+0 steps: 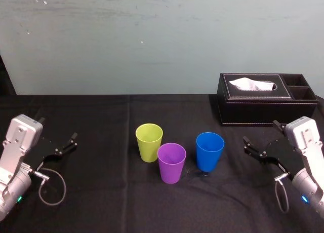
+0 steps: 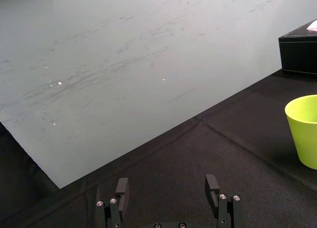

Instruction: Stack the three plastic cups sequentially using one hand.

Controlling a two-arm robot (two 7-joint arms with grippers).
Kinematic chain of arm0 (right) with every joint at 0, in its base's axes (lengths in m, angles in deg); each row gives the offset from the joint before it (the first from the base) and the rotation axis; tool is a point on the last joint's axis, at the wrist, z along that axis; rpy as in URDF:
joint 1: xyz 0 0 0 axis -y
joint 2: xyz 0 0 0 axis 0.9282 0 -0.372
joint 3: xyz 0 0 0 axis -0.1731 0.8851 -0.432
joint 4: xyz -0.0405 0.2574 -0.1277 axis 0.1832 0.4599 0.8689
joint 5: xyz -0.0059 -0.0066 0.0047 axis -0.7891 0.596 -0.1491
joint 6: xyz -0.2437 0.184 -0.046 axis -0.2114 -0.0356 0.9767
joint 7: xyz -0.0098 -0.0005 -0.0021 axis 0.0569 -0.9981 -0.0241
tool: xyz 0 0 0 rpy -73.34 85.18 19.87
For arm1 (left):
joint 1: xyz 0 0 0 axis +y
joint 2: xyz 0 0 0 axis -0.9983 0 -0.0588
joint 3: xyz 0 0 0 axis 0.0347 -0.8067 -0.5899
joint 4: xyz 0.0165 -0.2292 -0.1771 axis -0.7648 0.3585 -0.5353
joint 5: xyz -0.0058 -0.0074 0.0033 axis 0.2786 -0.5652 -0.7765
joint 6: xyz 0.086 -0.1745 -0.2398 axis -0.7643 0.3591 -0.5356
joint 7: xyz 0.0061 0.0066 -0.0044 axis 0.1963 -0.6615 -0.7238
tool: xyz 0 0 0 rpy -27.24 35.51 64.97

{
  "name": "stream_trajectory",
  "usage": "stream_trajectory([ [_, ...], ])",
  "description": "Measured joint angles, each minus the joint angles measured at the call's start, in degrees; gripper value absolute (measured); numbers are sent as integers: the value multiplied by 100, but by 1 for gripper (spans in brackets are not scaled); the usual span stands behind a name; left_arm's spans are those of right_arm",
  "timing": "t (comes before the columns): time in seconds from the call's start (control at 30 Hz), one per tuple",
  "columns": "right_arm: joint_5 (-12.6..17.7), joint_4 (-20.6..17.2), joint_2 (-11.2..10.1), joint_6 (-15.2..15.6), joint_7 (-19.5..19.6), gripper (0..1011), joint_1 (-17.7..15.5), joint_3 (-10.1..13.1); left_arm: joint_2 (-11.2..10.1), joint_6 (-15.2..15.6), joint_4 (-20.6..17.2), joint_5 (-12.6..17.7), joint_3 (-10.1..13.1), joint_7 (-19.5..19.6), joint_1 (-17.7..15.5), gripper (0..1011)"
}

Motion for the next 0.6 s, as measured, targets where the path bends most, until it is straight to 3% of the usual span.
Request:
stream_trajectory([
  [0.6,0,0,0,0,0,1003,0,0,0,0,0,0,0,0,0,1000],
])
